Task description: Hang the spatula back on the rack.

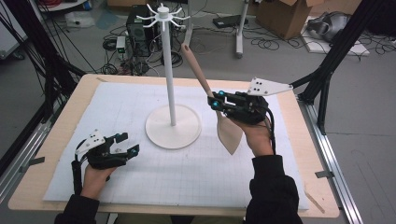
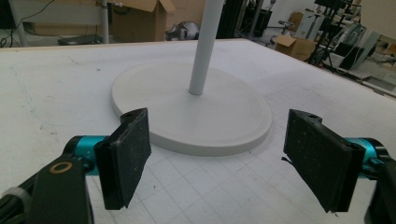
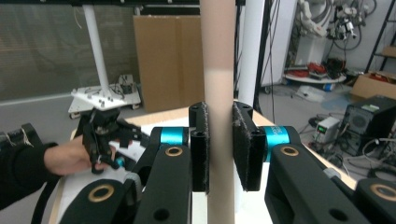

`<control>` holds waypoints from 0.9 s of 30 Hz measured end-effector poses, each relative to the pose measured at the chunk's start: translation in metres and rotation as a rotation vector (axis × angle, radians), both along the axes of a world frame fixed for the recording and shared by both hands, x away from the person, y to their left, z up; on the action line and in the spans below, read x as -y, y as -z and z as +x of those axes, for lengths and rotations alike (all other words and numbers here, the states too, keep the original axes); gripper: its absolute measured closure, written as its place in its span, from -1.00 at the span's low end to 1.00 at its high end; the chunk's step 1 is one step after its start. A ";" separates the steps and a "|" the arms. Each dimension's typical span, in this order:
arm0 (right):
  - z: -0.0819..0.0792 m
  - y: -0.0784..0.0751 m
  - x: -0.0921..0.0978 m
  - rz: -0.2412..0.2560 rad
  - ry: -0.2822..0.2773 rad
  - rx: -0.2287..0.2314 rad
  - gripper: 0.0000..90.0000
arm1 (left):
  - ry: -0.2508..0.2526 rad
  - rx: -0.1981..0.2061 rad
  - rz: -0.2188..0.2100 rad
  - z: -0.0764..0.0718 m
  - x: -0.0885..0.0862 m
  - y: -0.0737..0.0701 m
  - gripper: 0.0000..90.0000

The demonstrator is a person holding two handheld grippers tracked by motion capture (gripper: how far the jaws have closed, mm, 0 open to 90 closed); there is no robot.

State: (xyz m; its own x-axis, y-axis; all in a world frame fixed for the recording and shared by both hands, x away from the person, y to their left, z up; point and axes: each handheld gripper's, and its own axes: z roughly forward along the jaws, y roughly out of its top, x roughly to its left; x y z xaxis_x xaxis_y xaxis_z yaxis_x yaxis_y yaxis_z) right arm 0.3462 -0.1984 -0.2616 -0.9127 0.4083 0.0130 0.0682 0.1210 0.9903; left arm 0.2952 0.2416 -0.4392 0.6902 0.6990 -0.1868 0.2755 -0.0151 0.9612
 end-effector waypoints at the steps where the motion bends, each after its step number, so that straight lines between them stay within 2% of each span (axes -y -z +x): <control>1: 0.001 -0.002 -0.001 0.001 -0.002 0.002 0.75 | 0.001 0.001 0.001 0.000 0.000 0.000 -0.48; 8: 0.013 -0.013 -0.001 0.059 0.007 0.015 0.75 | -0.003 -0.002 -0.006 -0.001 -0.001 0.000 -0.48; 14: 0.022 -0.020 -0.002 0.058 0.006 0.005 0.75 | -0.007 -0.003 -0.009 -0.002 -0.002 0.000 -0.48; 27: 0.034 -0.018 -0.008 0.057 0.001 -0.021 0.75 | -0.001 -0.004 -0.005 -0.001 -0.003 0.001 -0.48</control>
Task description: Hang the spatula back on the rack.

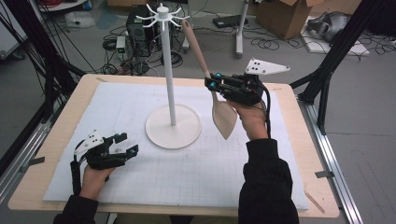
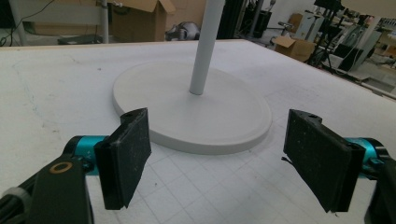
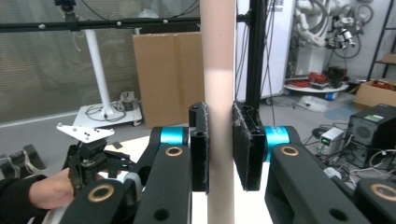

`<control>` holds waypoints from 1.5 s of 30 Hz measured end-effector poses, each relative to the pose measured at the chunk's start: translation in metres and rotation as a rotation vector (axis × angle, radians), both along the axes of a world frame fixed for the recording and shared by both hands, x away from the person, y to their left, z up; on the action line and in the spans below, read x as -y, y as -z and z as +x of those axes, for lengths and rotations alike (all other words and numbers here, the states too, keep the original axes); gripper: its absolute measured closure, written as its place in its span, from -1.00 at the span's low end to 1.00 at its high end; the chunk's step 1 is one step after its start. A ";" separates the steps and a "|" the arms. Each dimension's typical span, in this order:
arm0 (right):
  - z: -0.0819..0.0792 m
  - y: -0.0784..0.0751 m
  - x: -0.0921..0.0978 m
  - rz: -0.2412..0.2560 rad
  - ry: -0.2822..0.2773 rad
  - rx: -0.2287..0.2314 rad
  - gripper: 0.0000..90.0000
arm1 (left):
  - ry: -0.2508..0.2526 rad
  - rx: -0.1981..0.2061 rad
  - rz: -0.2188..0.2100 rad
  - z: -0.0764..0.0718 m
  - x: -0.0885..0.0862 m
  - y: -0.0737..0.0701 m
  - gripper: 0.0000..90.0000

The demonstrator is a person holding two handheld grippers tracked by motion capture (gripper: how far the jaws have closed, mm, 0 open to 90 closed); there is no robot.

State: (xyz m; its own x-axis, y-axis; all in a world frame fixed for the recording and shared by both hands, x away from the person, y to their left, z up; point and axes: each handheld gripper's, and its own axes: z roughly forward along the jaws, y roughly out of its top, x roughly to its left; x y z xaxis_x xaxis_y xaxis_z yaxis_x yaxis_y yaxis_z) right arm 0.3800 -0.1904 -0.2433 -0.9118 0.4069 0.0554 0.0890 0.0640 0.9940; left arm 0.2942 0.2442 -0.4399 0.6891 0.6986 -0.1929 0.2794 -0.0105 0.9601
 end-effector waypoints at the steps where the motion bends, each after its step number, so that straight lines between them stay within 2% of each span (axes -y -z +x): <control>1: 0.000 0.000 -0.001 -0.006 0.000 0.001 0.75 | 0.000 0.000 0.000 0.000 0.000 0.000 -0.48; 12: 0.008 -0.001 -0.013 -0.025 -0.008 -0.012 0.75 | 0.001 0.001 -0.001 0.000 0.000 0.000 -0.48; 24: 0.012 0.009 -0.023 -0.064 -0.011 -0.045 0.73 | -0.003 0.003 -0.003 0.000 -0.001 0.000 -0.48; 27: 0.010 0.013 -0.024 -0.057 -0.011 -0.051 0.69 | -0.004 0.004 -0.007 0.000 -0.001 0.000 -0.48; 30: 0.008 0.016 -0.023 -0.039 0.002 -0.060 0.39 | 0.000 0.008 -0.007 -0.001 0.000 -0.001 -0.48; 32: 0.006 0.018 -0.021 -0.046 0.010 -0.089 0.24 | 0.003 0.011 -0.004 -0.001 0.000 -0.001 -0.48; 33: 0.004 0.018 -0.019 -0.048 0.017 -0.090 0.18 | 0.004 0.010 -0.004 -0.001 0.000 -0.001 -0.48; 36: -0.008 0.025 -0.012 -0.069 0.075 -0.047 -0.03 | 0.009 0.013 -0.003 0.000 0.001 -0.001 -0.49; 38: -0.016 0.035 -0.006 -0.110 0.142 -0.021 -0.26 | 0.008 0.012 -0.004 0.000 0.002 0.000 -0.52; 40: -0.023 0.048 0.002 -0.160 0.199 0.000 -0.38 | 0.012 0.014 -0.004 0.000 0.002 0.000 -0.53; 43: -0.032 0.067 0.014 -0.237 0.280 -0.015 -0.53 | 0.018 0.023 -0.005 0.000 0.003 -0.001 -0.57; 45: -0.041 0.081 0.022 -0.277 0.313 -0.032 -0.56 | 0.023 0.025 -0.010 0.000 0.004 -0.001 -0.58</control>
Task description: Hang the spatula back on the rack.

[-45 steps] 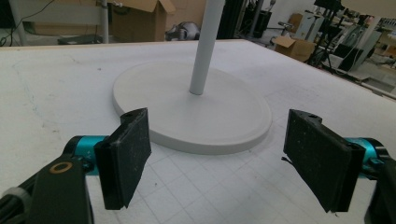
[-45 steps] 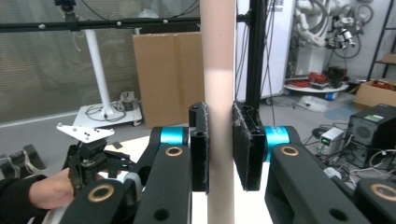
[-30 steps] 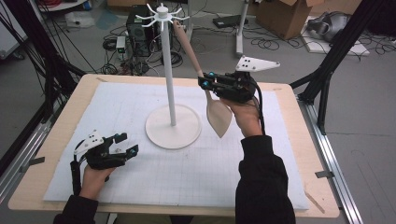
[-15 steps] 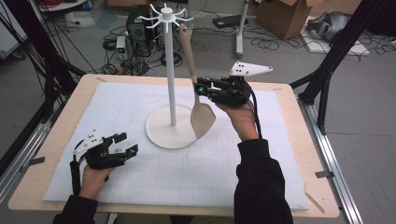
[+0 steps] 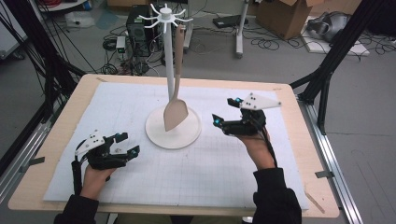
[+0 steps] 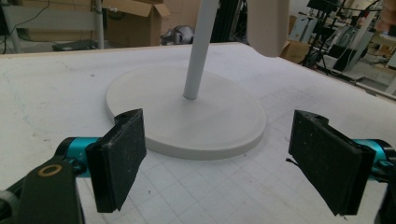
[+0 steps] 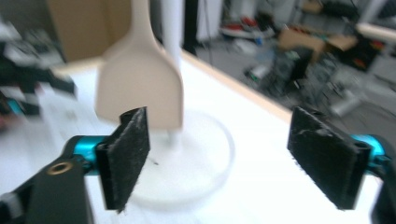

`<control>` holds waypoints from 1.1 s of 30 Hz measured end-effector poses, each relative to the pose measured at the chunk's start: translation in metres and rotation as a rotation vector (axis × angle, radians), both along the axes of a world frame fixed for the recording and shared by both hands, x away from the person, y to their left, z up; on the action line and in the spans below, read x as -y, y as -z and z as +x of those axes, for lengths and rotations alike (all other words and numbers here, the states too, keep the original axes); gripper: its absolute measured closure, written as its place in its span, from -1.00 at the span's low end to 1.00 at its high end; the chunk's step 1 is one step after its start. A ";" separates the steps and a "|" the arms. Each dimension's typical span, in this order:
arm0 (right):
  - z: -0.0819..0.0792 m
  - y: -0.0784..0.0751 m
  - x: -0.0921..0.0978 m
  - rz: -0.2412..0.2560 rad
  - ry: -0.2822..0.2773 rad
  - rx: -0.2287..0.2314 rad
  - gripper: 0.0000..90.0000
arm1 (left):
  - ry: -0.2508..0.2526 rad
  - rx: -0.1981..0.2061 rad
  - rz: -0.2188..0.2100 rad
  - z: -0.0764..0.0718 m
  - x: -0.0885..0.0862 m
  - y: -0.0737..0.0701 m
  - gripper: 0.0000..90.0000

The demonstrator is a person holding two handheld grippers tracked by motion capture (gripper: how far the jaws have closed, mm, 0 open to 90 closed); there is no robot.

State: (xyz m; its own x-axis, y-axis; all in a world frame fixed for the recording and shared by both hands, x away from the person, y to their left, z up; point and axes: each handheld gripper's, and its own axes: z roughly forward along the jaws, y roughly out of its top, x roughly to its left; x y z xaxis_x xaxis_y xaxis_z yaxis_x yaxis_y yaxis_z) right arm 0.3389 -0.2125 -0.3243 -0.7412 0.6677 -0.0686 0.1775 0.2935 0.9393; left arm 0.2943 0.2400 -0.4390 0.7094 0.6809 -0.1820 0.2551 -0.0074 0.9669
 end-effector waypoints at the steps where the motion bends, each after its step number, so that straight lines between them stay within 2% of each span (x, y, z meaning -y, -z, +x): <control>1: -0.005 0.007 0.005 -0.020 0.015 0.001 -0.57 | 0.002 0.004 0.003 0.000 0.000 0.000 -0.60; 4: -0.019 0.027 0.018 -0.066 0.062 0.006 -0.60 | 0.011 0.015 0.009 0.000 0.002 0.000 -0.61; 5: -0.023 0.033 0.023 -0.081 0.082 -0.008 -0.61 | 0.013 0.019 0.009 0.000 0.003 0.000 -0.61; 6: -0.028 0.040 0.029 -0.081 0.103 -0.008 -0.61 | 0.015 0.025 0.009 0.000 0.003 -0.001 -0.61; 8: -0.038 0.052 0.040 -0.056 0.124 -0.022 -0.61 | 0.017 0.026 0.006 0.001 0.003 -0.001 -0.61; 12: -0.057 0.073 0.059 -0.019 0.164 -0.016 -0.64 | 0.019 0.031 0.005 0.001 0.004 -0.002 -0.60; 16: -0.068 0.090 0.076 0.008 0.199 -0.014 -0.64 | 0.017 0.033 0.001 0.001 0.004 -0.001 -0.60; 20: -0.072 0.101 0.085 0.018 0.234 -0.026 -0.64 | 0.021 0.029 0.007 0.000 0.003 0.000 -0.60; 28: -0.076 0.118 0.085 0.043 0.272 -0.054 -0.64 | 0.035 0.033 0.022 -0.003 0.005 0.001 -0.59; 30: -0.077 0.120 0.084 0.044 0.272 -0.044 -0.64 | 0.039 0.037 0.030 -0.003 0.005 0.001 -0.57; 33: -0.078 0.122 0.082 0.043 0.267 -0.052 -0.64 | 0.045 0.036 0.034 -0.003 0.006 0.001 -0.57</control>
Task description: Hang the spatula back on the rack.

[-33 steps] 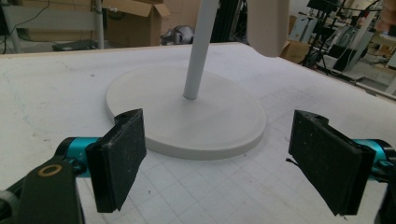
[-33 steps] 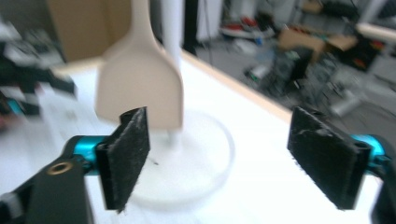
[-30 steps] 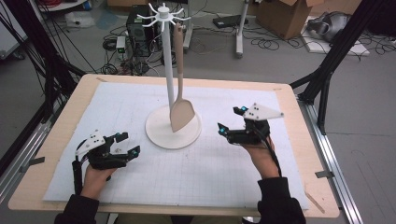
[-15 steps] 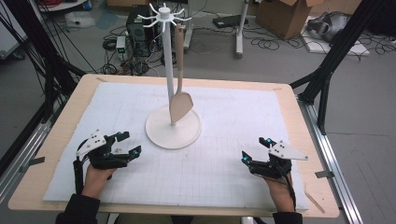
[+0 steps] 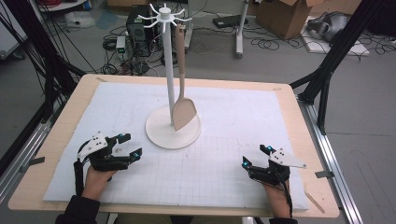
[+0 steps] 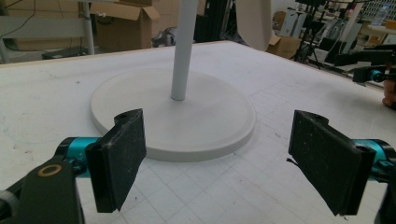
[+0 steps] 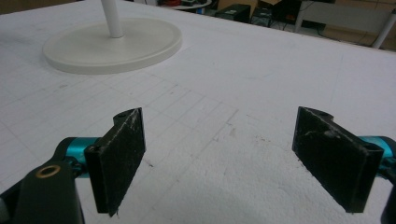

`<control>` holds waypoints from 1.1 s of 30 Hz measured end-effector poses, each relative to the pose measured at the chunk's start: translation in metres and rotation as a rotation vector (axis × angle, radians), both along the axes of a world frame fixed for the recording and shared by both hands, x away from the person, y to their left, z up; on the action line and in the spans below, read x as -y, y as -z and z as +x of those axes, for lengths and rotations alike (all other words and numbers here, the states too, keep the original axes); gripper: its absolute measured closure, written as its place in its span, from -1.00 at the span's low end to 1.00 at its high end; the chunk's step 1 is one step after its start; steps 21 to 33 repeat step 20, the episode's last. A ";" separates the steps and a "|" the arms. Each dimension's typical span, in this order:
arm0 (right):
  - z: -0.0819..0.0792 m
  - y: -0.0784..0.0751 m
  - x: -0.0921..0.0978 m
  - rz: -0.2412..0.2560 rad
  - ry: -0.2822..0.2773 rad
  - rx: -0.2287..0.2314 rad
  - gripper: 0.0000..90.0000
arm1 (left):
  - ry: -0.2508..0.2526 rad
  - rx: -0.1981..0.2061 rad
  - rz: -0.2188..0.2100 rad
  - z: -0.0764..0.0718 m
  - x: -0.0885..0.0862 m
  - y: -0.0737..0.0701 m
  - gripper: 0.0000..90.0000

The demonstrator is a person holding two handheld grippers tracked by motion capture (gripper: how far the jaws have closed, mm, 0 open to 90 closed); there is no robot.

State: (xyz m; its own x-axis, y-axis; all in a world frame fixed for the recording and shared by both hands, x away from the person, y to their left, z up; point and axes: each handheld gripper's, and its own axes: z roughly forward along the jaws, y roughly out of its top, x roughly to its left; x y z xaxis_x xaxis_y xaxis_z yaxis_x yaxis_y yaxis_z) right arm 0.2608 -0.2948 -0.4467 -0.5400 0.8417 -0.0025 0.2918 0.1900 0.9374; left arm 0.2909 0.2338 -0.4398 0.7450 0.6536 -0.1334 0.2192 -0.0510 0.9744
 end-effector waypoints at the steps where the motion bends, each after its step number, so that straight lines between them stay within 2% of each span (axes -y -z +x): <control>1: 0.000 0.000 0.000 -0.002 0.002 0.005 -0.64 | 0.000 -0.001 -0.003 0.000 0.000 0.000 -0.57; 11: 0.001 0.000 0.002 0.012 0.008 0.003 -0.64 | -0.001 -0.008 0.008 0.000 0.002 0.002 -0.57; 33: 0.000 0.000 0.003 0.018 0.009 0.008 -0.64 | -0.002 -0.019 0.002 0.001 0.002 0.004 -0.57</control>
